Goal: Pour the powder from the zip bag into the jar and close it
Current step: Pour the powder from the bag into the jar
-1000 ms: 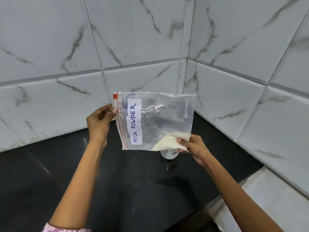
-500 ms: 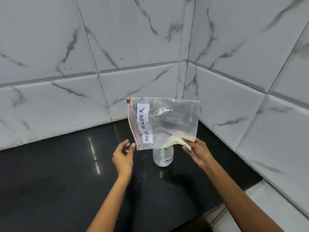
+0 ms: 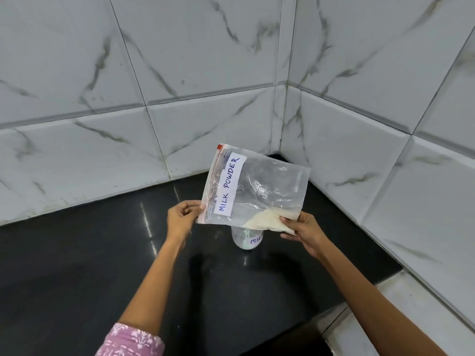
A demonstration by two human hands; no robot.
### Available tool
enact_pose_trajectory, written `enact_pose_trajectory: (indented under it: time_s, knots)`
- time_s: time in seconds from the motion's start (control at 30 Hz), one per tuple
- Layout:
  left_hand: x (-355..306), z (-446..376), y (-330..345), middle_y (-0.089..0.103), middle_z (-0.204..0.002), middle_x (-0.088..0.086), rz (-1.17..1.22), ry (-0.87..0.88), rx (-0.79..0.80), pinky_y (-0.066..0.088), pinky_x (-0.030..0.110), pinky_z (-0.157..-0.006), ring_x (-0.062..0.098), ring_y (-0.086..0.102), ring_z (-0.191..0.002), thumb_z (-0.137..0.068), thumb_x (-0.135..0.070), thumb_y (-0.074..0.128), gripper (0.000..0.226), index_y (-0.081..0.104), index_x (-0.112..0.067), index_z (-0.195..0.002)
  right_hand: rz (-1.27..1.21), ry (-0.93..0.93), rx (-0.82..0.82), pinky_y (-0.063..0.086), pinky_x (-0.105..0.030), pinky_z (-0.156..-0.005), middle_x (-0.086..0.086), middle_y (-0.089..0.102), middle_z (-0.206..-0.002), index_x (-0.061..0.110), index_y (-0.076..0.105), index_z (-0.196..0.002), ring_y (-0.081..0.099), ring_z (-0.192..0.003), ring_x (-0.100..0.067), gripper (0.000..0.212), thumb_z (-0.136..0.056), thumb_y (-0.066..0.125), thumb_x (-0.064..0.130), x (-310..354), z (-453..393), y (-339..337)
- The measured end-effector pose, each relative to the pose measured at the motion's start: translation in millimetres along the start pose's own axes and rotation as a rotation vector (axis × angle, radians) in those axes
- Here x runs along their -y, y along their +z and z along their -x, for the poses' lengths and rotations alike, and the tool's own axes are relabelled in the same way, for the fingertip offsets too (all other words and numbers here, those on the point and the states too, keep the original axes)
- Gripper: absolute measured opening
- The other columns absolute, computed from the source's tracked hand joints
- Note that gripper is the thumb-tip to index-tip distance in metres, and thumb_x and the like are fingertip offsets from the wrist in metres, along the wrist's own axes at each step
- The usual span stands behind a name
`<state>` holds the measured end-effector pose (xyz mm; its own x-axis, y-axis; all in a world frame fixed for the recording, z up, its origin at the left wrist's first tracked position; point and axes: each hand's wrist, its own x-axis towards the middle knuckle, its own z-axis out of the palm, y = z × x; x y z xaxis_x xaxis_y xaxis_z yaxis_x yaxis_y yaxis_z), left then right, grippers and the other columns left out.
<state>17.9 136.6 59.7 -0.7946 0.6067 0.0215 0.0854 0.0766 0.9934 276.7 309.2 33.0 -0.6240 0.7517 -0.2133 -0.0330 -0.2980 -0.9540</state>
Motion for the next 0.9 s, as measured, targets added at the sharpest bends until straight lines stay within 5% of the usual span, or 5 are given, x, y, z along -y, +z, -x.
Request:
enact_pose_trajectory:
  time_s: [0.3, 0.53, 0.9]
  knots:
    - [-44.1, 10.8, -27.4, 0.075, -0.075, -0.004, 0.047, 0.169, -0.071, 0.055, 0.016, -0.065, 0.005, 0.069, -0.069, -0.075, -0.005, 0.078, 0.014, 0.075, -0.018, -0.081, 0.007, 0.054, 0.031, 0.059, -0.032, -0.062, 0.003, 0.075, -0.100, 0.023, 0.067, -0.103, 0.073, -0.090, -0.017, 0.017, -0.088, 0.066, 0.015, -11.6, -12.1, 33.3]
    - [-60.2, 19.0, -47.4, 0.076, -0.077, -0.003, 0.032, 0.246, -0.079, 0.055, 0.018, -0.063, 0.010, 0.069, -0.073, -0.075, -0.010, 0.079, 0.012, 0.076, -0.021, -0.079, 0.041, 0.120, 0.087, 0.060, -0.034, -0.063, -0.008, 0.069, -0.112, 0.012, 0.061, -0.112, 0.068, -0.100, -0.024, 0.025, -0.087, 0.064, 0.007, -16.3, -22.7, 62.7]
    - [-59.9, 31.1, -95.1, 0.077, -0.080, -0.002, -0.018, 0.268, -0.137, 0.052, 0.016, -0.064, 0.009, 0.070, -0.075, -0.075, -0.014, 0.079, 0.011, 0.078, -0.024, -0.078, -0.020, 0.164, 0.238, 0.059, -0.038, -0.075, -0.005, 0.070, -0.117, 0.019, 0.060, -0.116, 0.069, -0.104, -0.025, 0.035, -0.084, 0.070, 0.010, -35.0, -28.8, 99.8]
